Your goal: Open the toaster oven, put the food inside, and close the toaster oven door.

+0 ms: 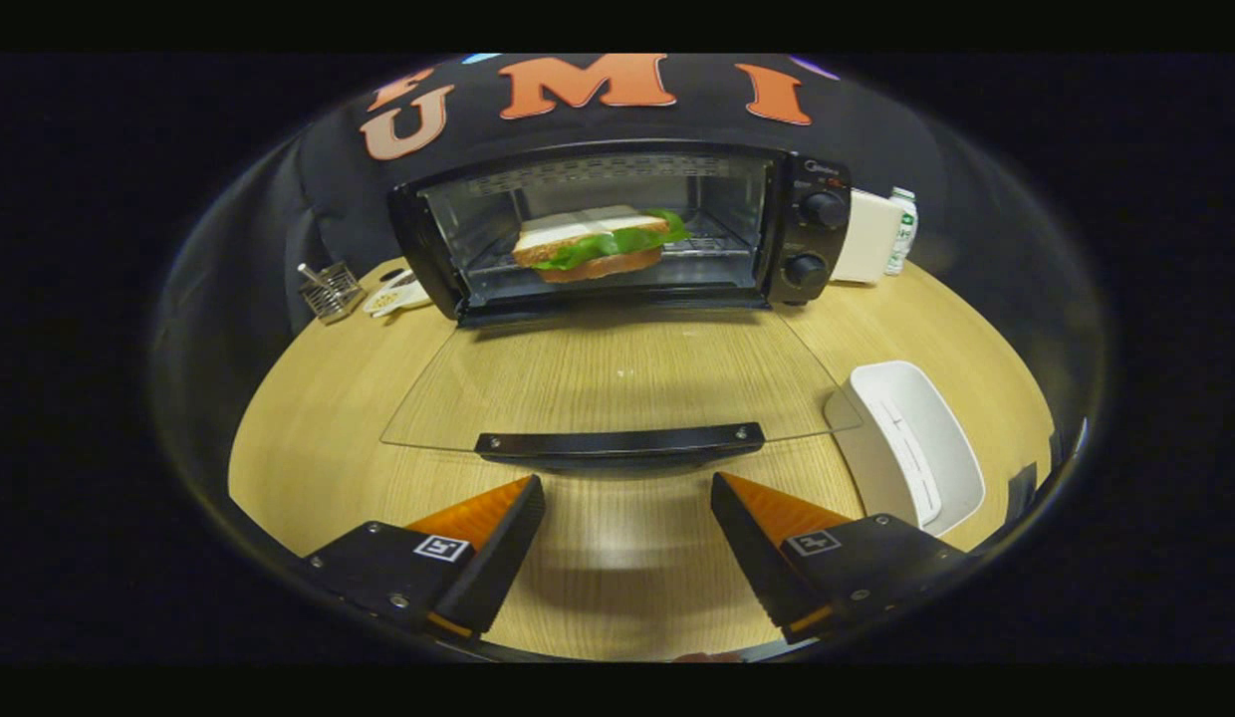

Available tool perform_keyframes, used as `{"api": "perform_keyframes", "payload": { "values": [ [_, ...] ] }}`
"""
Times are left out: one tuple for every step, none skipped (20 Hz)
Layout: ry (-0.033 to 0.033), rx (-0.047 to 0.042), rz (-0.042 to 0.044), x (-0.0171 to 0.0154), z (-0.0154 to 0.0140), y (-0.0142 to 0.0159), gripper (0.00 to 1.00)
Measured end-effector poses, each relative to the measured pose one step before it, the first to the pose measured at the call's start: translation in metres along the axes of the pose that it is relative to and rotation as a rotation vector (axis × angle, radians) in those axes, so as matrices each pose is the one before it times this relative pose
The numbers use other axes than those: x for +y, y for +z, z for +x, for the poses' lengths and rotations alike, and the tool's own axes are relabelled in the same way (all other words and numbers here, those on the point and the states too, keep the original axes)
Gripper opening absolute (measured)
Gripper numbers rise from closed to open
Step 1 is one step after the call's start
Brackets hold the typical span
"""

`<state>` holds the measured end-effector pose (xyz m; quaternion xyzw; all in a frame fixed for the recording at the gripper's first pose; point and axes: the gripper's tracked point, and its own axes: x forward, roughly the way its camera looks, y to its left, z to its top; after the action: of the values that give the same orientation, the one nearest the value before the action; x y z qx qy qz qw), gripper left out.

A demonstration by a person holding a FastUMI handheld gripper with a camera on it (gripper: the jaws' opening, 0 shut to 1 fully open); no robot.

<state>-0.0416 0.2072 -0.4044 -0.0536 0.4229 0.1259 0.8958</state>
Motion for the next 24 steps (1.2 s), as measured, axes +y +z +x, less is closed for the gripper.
{"api": "perform_keyframes", "payload": {
  "values": [
    [-0.0086, 0.00102, -0.01071, 0.00001, 0.00528, 0.0005, 0.99],
    [-0.00191, 0.01414, -0.00991, 0.0018, 0.00289, -0.00203, 0.99],
    [-0.00762, 0.00207, -0.00404, -0.00043, 0.00192, -0.00041, 1.0],
    [-0.00194, -0.00052, -0.00171, 0.00101, 0.00092, 0.0015, 0.99],
    [-0.00336, 0.00292, 0.00104, 0.00021, -0.00048, 0.00049, 0.99],
    [0.00012, 0.00289, -0.00079, -0.00015, -0.00208, 0.00118, 1.0],
    [0.00313, -0.00484, -0.00331, 0.0002, -0.00239, 0.00333, 1.0],
    [0.00563, -0.00492, -0.00156, -0.00057, -0.00291, 0.00289, 1.0],
    [0.00657, -0.00585, 0.00339, -0.00028, -0.00394, 0.00343, 1.0],
    [0.00717, -0.00327, 0.00591, 0.00029, -0.00325, 0.00386, 1.0],
    [0.00686, -0.00183, 0.00804, 0.00089, -0.0028, 0.00358, 1.0],
    [0.00513, -0.00338, 0.00724, 0.00052, -0.0028, 0.00397, 0.99],
    [0.00407, -0.00431, 0.00719, -0.00057, -0.00333, 0.00441, 1.0],
    [0.00366, -0.00498, 0.00665, 0.00089, -0.00333, 0.00514, 0.99],
    [0.0051, -0.00534, 0.00741, 0.00041, -0.00319, 0.00507, 1.0],
    [0.00675, -0.00459, 0.00767, 0.00084, -0.00278, 0.00639, 0.99],
    [0.00723, -0.00978, 0.00581, 0.00004, -0.00274, 0.00822, 1.0],
    [0.00625, -0.01446, 0.00788, 0.00048, -0.00284, 0.00885, 1.0],
    [0.0033, -0.01586, 0.00697, 0.00014, -0.00257, 0.00956, 1.0],
    [-0.00007, -0.01719, 0.00411, -0.00132, -0.00149, 0.01035, 0.99],
    [-0.00397, -0.01466, -0.00018, -0.00117, -0.00234, 0.00953, 1.0],
    [-0.00567, -0.01482, -0.0041, -0.00203, -0.00253, 0.00993, 1.0],
    [-0.00066, -0.01323, -0.00216, -0.001, 0.0005, 0.00965, 0.99],
    [0.001, -0.01435, 0.00095, 0.0012, 0.00086, 0.01018, 0.99]
  ]
}}
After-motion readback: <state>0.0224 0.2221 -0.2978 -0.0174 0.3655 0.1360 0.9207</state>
